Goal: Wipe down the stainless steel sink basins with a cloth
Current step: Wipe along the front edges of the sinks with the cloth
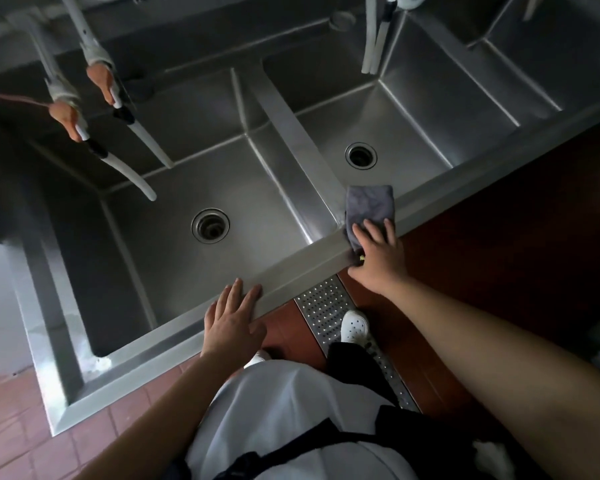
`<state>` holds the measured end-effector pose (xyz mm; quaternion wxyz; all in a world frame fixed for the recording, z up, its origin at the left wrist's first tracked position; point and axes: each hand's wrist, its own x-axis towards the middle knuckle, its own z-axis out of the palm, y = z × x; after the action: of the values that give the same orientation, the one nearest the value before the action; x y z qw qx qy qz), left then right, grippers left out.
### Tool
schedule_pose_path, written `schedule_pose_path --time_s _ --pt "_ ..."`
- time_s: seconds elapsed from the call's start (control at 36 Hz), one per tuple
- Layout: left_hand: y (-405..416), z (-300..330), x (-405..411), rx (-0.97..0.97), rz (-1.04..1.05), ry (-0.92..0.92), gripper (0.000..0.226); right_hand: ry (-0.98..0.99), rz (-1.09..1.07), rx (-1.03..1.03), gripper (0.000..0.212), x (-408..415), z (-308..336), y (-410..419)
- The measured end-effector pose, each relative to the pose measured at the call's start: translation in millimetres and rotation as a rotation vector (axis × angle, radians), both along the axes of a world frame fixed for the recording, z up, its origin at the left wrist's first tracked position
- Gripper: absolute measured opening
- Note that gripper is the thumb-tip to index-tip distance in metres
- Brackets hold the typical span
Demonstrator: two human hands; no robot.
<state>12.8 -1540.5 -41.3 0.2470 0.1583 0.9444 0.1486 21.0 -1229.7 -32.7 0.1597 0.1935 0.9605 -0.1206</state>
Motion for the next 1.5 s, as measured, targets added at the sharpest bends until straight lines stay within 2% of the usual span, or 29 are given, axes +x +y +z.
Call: schedule_pose_path --time_s 0.08,0.25,0.33,0.47,0.56,0.64,0.69,0.81,0.92,1.0,1.11,1.31,1.5 --pt "4.2 5.2 -3.2 -0.004 0.048 -0.045 0.071 -0.047 0.096 0.038 0.101 6.8 -3.7 7.3" --pt "43.0 25.0 -15.2 0.043 0.216 -0.048 0.052 0.023 0.209 0.137 0.072 6.9 -3.5 23.1" --pt "72.7 34.3 -24.2 0.107 0.087 0.053 0.058 0.042 0.306 0.086 0.068 6.9 0.4 44.1" --pt "163.5 47.3 -39.5 0.251 -0.134 0.176 0.052 0.044 0.528 0.014 0.065 4.2 13.7 128.5" --pt "217.1 42.0 -48.8 0.197 -0.295 0.197 0.057 0.025 0.649 0.076 0.071 -2.2 22.8 170.5" --pt "281.8 29.4 -55.0 0.125 -0.451 0.187 0.064 -0.01 0.675 0.111 0.074 -12.6 28.4 208.0" --pt "320.0 22.6 -56.5 0.102 -0.452 0.152 0.066 -0.062 0.66 0.062 0.072 -15.2 30.7 220.7" --pt "372.2 12.0 -55.6 0.113 -0.157 0.077 0.062 -0.113 0.587 -0.061 0.073 -0.9 28.9 229.6" --pt "392.5 -5.4 -47.9 0.038 -0.091 0.122 0.063 -0.096 0.495 -0.149 0.075 19.4 21.8 238.6" --pt "401.3 -17.0 -41.1 -0.036 -0.124 0.217 0.07 0.035 0.392 -0.223 0.061 34.0 18.7 253.6" --pt "421.8 -25.5 -46.7 -0.048 -0.185 0.302 0.072 0.169 0.078 -0.244 0.042 48.6 21.8 297.9" --pt "500.5 -28.7 -72.6 -0.02 -0.36 0.31 0.078 0.118 -0.173 -0.135 0.05 33.4 34.6 424.4" --pt "606.4 -33.3 -98.5 0.074 -0.523 0.299 0.075 0.086 -0.228 -0.03 0.055 -27.2 36.9 523.4"
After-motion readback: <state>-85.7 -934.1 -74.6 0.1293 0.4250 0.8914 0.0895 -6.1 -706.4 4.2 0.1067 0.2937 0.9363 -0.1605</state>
